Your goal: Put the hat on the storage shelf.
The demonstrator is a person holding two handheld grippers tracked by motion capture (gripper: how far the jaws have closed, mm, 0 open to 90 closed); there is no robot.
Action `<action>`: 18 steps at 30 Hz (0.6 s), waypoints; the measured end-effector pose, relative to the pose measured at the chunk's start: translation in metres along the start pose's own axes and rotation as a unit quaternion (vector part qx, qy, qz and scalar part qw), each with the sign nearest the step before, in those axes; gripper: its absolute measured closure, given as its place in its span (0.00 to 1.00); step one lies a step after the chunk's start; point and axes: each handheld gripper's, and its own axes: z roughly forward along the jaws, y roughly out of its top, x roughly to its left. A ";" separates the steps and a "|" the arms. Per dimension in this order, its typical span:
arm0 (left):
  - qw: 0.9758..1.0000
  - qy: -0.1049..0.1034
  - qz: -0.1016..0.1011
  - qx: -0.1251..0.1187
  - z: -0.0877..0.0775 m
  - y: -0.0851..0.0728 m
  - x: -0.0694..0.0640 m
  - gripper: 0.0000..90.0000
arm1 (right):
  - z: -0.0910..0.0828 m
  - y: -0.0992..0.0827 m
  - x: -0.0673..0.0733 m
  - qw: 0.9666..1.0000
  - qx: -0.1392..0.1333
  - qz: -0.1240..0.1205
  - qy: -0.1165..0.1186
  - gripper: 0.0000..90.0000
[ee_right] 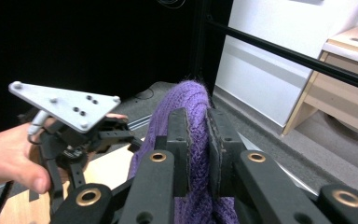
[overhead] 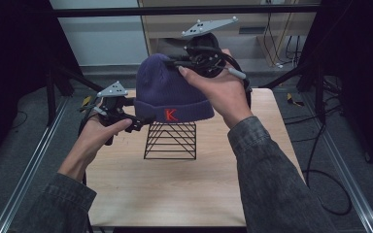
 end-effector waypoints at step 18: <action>0.999 0.032 0.001 -0.004 0.006 0.004 -0.010 0.77 | 0.002 -0.012 -0.014 1.000 0.018 0.006 -0.013 0.90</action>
